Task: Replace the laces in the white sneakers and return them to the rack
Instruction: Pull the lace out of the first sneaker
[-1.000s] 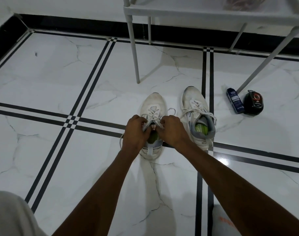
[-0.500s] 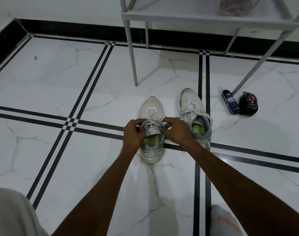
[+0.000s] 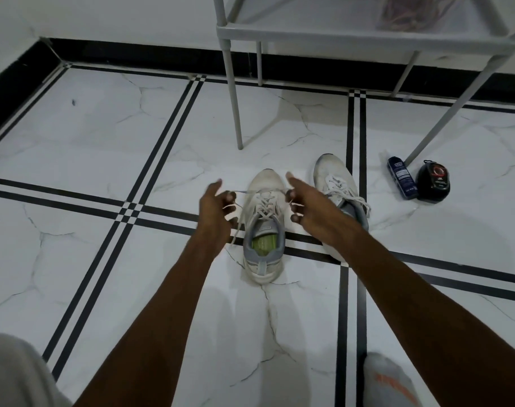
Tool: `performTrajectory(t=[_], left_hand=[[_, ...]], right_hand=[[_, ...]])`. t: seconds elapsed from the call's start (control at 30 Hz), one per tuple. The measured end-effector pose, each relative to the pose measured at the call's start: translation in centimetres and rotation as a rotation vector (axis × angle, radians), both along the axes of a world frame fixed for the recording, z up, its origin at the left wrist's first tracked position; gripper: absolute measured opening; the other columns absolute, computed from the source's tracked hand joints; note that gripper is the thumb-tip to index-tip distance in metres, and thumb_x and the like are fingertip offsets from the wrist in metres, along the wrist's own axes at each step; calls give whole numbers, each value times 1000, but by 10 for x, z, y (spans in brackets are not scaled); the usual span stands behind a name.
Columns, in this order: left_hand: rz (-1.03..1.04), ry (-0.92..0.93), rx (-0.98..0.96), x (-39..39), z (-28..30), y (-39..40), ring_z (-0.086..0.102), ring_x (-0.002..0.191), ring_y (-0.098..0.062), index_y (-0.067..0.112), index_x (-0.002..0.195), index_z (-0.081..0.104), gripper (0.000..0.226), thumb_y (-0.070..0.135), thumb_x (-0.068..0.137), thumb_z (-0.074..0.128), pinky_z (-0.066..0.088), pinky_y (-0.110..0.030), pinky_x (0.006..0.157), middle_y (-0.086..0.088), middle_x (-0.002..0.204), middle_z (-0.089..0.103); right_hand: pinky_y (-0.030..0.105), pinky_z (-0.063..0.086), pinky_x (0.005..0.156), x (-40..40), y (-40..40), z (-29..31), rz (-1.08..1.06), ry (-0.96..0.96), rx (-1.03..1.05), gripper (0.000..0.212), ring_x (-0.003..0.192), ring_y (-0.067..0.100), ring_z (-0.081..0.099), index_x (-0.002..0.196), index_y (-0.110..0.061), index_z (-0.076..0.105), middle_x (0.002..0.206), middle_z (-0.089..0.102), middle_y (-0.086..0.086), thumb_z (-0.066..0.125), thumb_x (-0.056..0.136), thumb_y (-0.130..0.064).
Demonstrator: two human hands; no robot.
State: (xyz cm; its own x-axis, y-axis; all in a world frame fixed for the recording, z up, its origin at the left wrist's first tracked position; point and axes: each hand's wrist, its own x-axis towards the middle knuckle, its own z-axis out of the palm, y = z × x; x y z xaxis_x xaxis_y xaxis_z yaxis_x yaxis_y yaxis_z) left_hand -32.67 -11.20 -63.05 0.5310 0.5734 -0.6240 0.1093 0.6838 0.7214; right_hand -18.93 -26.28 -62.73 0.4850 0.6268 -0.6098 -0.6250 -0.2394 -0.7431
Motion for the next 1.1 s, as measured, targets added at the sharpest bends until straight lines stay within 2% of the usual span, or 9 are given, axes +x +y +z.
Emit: performTrajectory(t=[0.13,0.27,0.33,0.4,0.47,0.6,0.73,0.97,1.1], left_hand=[[275,-177,-166,-26,-4,43,46,56,-13,18,64,48,46,49,98,44,34,-27,58,1,69,49],[476,21,-209,-43,-26,61,42,54,-11,12,81,52,42,42,106,36,41,-20,51,-2,78,47],[449,156,-136,-42,-32,63,55,73,-17,6,102,58,41,43,104,40,55,-25,64,-9,97,56],[262,556,150,-40,-35,55,54,118,-32,3,137,49,57,47,100,48,50,-42,101,-17,134,51],[112,804,604,-35,-30,30,34,138,-40,-2,148,34,73,41,96,61,34,-47,112,-25,148,35],[-196,448,1342,-26,-31,1,45,119,-26,18,122,62,45,36,84,78,34,-28,93,-7,125,54],[-588,244,1439,-9,-36,-11,46,111,-23,20,104,71,34,25,75,87,43,-30,87,-2,118,56],[-710,310,1674,6,-41,-16,56,98,-27,17,91,73,13,19,79,79,47,-41,80,-2,105,66],[-695,305,1897,10,-41,-20,58,89,-27,14,81,72,17,25,85,60,46,-41,74,-1,93,68]], right_hand=[[25,33,58,32,-14,8,-459,297,225,45,60,11,41,61,-21,53,71,55,-3,66,87,-56],[24,48,68,43,-19,13,-648,280,253,31,72,14,54,89,-10,63,87,59,5,67,93,-41],[27,55,82,46,-18,12,-652,239,206,31,77,16,56,108,-6,61,99,57,8,70,92,-31],[37,54,99,45,-17,9,-364,-78,-130,54,92,20,61,128,-4,54,117,57,12,71,90,-39],[39,45,107,38,-18,1,21,-580,-542,73,115,29,58,142,-4,43,141,44,18,69,89,-47],[34,46,95,17,-10,2,148,-1013,-600,50,114,28,59,122,-3,60,122,63,15,68,90,-41],[29,46,78,-8,2,-8,527,-887,-555,47,102,21,62,110,-16,60,110,67,4,80,78,-43],[41,56,77,-26,2,-23,357,-1065,-428,11,83,25,67,83,-10,68,83,71,5,75,78,-18],[29,54,70,-25,2,-23,284,-1007,-452,14,77,17,68,80,-10,74,79,73,2,76,79,-23]])
